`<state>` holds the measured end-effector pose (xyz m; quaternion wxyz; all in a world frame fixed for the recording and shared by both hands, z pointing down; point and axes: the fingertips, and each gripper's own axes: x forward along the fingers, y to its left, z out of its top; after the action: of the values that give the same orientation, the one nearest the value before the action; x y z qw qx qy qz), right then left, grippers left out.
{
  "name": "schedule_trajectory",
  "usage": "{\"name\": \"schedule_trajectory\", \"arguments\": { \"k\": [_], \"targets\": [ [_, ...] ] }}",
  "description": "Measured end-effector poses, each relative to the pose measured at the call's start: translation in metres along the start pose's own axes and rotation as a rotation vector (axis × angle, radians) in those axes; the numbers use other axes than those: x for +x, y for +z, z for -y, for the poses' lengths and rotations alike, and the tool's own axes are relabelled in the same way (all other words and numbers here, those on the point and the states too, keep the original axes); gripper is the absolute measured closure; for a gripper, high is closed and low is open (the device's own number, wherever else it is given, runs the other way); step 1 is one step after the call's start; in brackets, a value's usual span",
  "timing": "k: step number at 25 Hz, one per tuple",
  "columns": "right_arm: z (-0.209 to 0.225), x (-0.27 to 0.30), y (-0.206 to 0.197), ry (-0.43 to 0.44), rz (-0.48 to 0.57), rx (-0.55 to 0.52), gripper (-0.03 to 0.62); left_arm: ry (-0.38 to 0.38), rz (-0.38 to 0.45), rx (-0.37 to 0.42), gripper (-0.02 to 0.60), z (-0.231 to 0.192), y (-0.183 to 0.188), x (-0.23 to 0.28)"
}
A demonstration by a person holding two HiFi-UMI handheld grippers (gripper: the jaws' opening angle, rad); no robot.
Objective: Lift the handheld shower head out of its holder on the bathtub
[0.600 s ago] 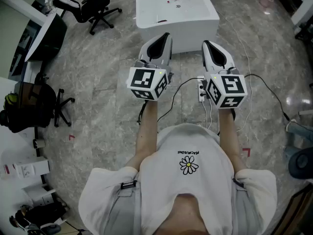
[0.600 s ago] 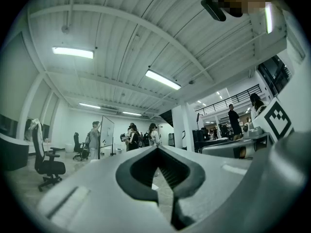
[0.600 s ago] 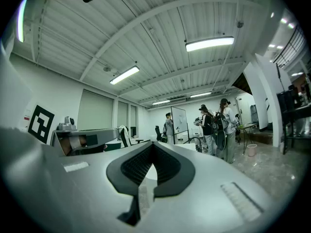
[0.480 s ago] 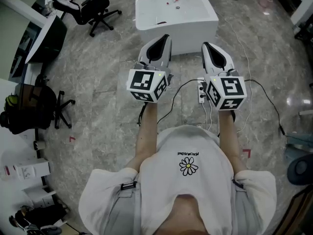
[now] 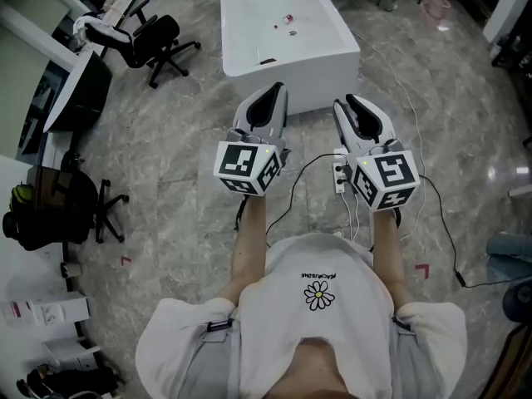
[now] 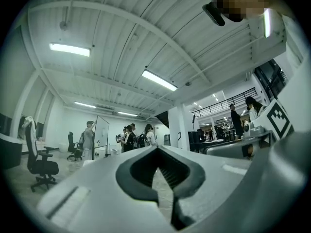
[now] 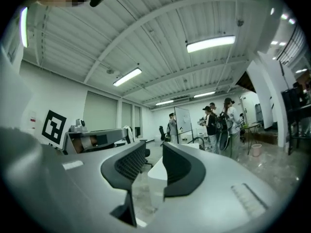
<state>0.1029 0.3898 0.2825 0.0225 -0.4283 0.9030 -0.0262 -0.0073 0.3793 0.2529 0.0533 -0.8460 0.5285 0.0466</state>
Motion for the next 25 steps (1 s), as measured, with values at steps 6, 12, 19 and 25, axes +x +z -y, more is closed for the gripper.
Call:
{"name": "schedule_trajectory", "arguments": {
  "k": [6,12,19,25],
  "targets": [
    [0.006,-0.001,-0.011,0.103,-0.045,0.034,0.499,-0.031,-0.004,0.017,0.581,0.02,-0.008,0.014],
    [0.016,-0.003,-0.012,0.154,0.006,0.017,0.447,-0.028,-0.026,-0.027,0.581,0.026,-0.029,0.02],
    [0.054,0.014,-0.008,0.07,0.072,0.151,0.569,0.014,-0.039,-0.067,0.581,-0.001,-0.048,0.044],
    [0.105,0.072,-0.031,-0.035,0.025,0.161,0.569,0.004,-0.012,-0.085,0.581,-0.042,-0.066,0.109]
  ]
}}
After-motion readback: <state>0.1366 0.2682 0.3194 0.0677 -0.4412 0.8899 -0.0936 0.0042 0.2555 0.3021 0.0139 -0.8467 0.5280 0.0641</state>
